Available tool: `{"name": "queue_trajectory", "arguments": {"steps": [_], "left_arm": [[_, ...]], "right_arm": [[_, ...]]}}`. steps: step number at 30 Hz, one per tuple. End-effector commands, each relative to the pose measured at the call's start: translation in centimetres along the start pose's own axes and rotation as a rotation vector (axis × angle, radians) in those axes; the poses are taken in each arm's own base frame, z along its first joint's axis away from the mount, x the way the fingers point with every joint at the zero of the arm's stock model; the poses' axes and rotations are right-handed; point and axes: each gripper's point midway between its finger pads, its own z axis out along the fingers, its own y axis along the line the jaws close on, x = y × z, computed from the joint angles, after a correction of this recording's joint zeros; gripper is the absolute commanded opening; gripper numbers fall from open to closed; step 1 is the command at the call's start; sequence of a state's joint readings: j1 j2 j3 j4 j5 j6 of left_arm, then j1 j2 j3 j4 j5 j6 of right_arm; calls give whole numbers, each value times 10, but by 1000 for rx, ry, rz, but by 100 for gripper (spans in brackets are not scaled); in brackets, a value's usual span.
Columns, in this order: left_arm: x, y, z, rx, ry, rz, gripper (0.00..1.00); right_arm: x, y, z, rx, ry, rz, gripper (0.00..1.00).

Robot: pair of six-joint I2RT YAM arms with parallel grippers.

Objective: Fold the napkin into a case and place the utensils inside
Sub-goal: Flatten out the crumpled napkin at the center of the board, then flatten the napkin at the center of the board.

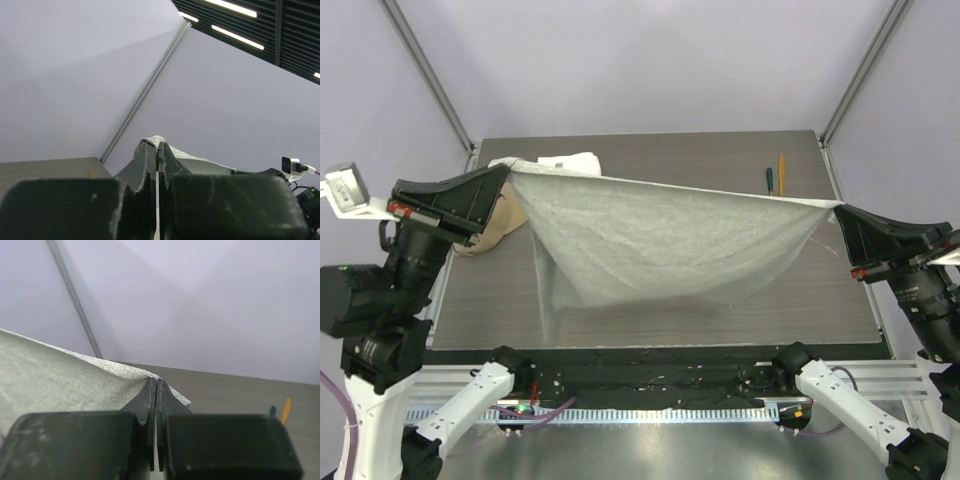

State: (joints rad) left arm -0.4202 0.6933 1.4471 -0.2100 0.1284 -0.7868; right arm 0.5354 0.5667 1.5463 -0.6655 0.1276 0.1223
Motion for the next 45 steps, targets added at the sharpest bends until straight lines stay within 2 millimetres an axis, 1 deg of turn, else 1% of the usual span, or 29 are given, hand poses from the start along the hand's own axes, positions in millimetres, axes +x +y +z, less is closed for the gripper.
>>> {"name": "queue_trajectory", "arguments": {"steps": [1, 4, 5, 7, 8, 11, 12, 13, 14, 15, 17, 19, 20, 22, 23, 25, 26, 27, 28, 29, 30, 31, 34, 35, 37, 39, 40, 42, 45], "left_arm": [[29, 58, 36, -172, 24, -35, 1], [61, 115, 55, -365, 85, -35, 1], [91, 151, 63, -478, 164, -37, 0], [116, 190, 71, -597, 208, -25, 0], [150, 227, 74, -698, 281, -24, 1], [194, 279, 76, -839, 345, -52, 1], [226, 310, 76, -901, 406, -49, 1], [240, 325, 78, -926, 433, -45, 0], [252, 336, 82, -936, 456, -50, 0], [287, 369, 81, -981, 516, -55, 0], [318, 384, 97, -914, 595, -84, 0], [366, 419, 97, -909, 681, -96, 0], [370, 423, 108, -890, 693, -102, 1], [396, 438, 105, -879, 765, -103, 16], [396, 437, 108, -864, 767, -90, 39], [382, 423, 123, -776, 727, -61, 49], [378, 423, 116, -783, 727, -34, 84], [368, 422, 115, -799, 703, -6, 98], [353, 410, 116, -783, 686, 8, 100], [348, 404, 113, -780, 695, 20, 100], [343, 400, 110, -778, 698, 29, 100], [331, 399, 106, -808, 670, 54, 100], [323, 390, 64, -888, 714, 56, 99], [319, 379, 55, -881, 730, 38, 92], [347, 370, 15, -873, 863, -37, 83], [353, 359, -12, -874, 920, -68, 63], [365, 361, -42, -904, 962, -90, 60], [367, 342, -55, -852, 969, -147, 55], [383, 319, -73, -777, 991, -185, 54]], "right_arm": [[22, -40, 30, 245, 65, -22, 1], [87, -70, 65, 437, 294, -97, 1], [105, -81, 71, 502, 341, -132, 1], [154, -104, 91, 632, 459, -219, 1], [169, -111, 99, 667, 501, -242, 1], [231, -149, 125, 763, 634, -245, 1], [248, -160, 129, 774, 668, -223, 1], [282, -174, 136, 804, 715, -198, 1], [295, -186, 138, 830, 728, -184, 1], [310, -201, 140, 858, 748, -182, 1], [343, -225, 148, 905, 816, -220, 1], [353, -243, 162, 899, 833, -299, 1], [376, -254, 164, 898, 883, -345, 1], [387, -276, 172, 903, 878, -385, 1], [406, -287, 170, 907, 932, -395, 1], [412, -300, 172, 909, 953, -376, 1], [417, -300, 177, 875, 960, -358, 4], [427, -300, 184, 843, 950, -339, 8], [430, -300, 188, 833, 944, -333, 15], [434, -302, 190, 833, 948, -331, 33], [447, -304, 185, 838, 995, -341, 38], [437, -312, 192, 879, 986, -363, 47], [433, -313, 184, 939, 1060, -358, 50], [430, -312, 182, 943, 1061, -359, 56], [421, -307, 171, 969, 1083, -347, 59], [431, -290, 157, 932, 1138, -264, 59], [429, -278, 157, 926, 1106, -180, 59], [456, -245, 147, 841, 1132, -65, 58], [460, -207, 158, 787, 1027, 33, 57]]}}
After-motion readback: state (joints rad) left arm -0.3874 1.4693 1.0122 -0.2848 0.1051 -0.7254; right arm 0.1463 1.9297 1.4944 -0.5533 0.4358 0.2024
